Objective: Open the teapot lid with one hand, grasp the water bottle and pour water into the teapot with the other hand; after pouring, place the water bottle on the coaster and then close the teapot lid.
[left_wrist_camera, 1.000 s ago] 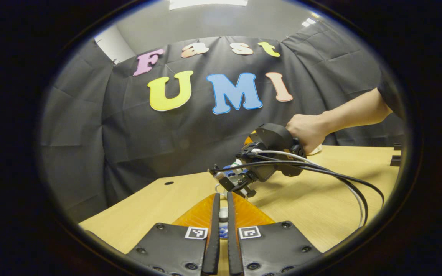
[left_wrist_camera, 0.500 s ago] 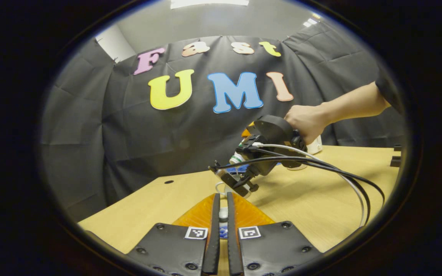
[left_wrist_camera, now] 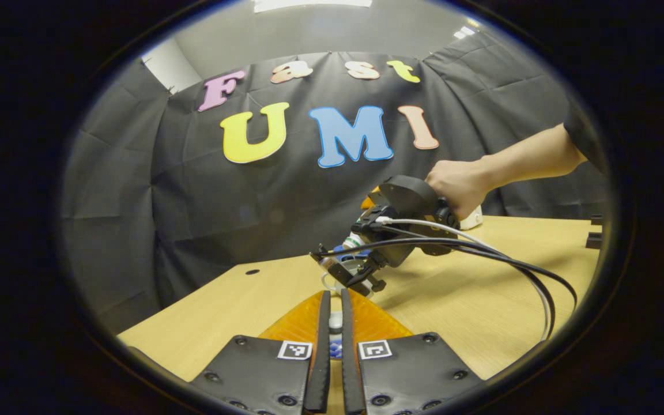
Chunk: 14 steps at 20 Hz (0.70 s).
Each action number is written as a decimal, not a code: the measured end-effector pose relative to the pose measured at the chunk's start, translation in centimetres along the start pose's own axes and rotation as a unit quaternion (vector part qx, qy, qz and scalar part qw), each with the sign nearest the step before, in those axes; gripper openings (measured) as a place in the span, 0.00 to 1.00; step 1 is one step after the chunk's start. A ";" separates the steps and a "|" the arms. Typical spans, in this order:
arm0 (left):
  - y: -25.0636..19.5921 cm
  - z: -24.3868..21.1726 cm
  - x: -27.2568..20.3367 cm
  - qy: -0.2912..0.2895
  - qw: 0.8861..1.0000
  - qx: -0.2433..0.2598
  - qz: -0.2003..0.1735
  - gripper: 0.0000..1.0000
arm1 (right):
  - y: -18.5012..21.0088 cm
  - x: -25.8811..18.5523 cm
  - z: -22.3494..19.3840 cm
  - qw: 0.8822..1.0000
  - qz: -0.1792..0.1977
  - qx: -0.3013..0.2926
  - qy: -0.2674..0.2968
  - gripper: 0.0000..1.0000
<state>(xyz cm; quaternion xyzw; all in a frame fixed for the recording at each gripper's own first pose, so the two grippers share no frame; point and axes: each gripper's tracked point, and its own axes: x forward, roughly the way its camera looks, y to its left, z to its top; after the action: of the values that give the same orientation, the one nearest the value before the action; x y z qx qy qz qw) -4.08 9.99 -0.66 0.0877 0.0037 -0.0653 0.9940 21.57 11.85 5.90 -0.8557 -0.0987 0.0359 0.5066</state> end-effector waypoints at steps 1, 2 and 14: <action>0.1 -0.1 0.0 0.001 1.000 0.001 0.000 0.19 | 0.4 -0.1 0.4 1.000 0.004 0.006 -0.001 0.72; 0.1 -0.2 0.0 0.002 1.000 0.001 0.002 0.19 | 0.8 -0.1 0.6 1.000 0.008 0.013 -0.002 0.72; 0.6 0.4 1.4 0.001 0.998 -0.054 -0.013 0.19 | 6.0 -0.7 1.1 0.935 0.112 0.338 -0.010 0.72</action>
<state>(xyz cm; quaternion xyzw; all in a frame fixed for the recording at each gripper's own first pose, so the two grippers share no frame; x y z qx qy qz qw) -2.58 10.31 -0.19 0.0343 0.0094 -0.0776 0.9963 21.47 9.87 0.06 -0.6395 0.0104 0.1321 0.7573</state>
